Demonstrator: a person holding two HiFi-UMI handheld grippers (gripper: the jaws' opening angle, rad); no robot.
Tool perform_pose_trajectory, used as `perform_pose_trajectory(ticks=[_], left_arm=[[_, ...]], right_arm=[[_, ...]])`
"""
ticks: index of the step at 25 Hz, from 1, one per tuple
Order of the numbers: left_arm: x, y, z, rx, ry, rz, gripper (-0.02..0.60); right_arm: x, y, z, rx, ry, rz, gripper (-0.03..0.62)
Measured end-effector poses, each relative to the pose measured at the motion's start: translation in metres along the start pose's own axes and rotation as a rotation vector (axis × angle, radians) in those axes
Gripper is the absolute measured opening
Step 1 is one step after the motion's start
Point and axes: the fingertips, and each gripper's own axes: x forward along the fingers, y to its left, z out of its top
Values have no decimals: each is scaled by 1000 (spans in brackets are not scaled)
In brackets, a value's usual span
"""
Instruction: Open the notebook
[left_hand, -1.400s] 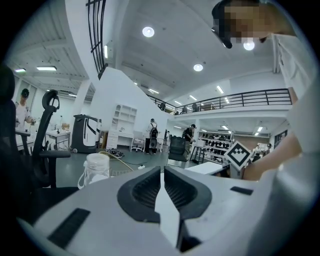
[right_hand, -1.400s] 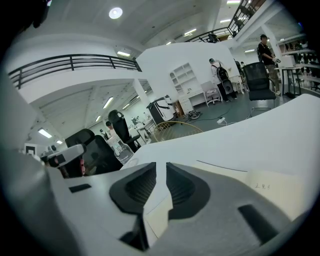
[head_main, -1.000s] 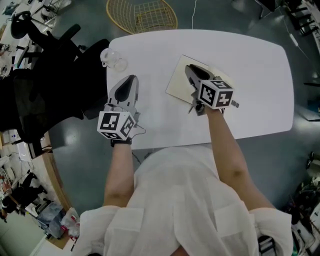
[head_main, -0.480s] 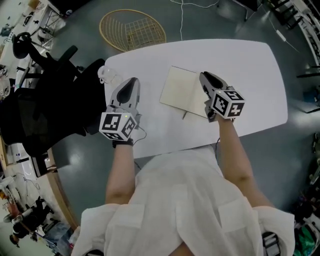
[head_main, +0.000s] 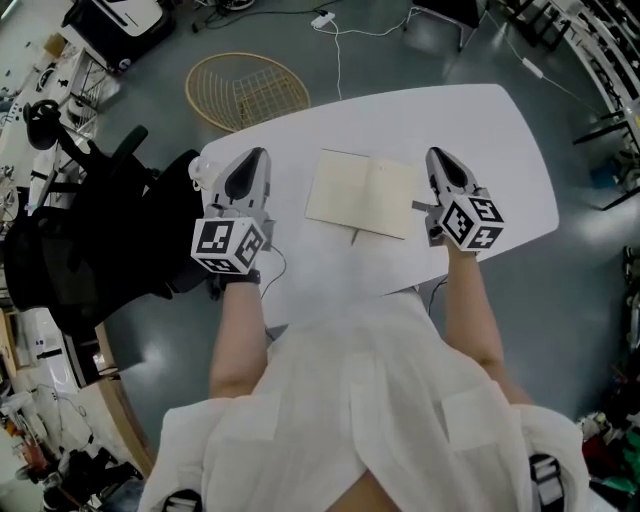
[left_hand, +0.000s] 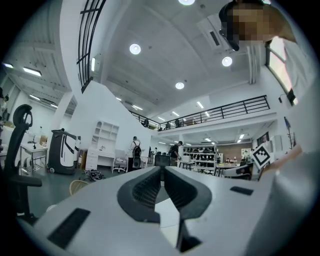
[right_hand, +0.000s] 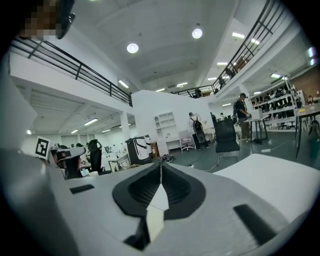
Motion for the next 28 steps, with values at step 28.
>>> perform_pose_trajectory(ticks=[28], left_arm=[[-9, -15, 23, 16, -46, -18, 21]], right_arm=[[-70, -7, 58, -218, -106, -110, 2]])
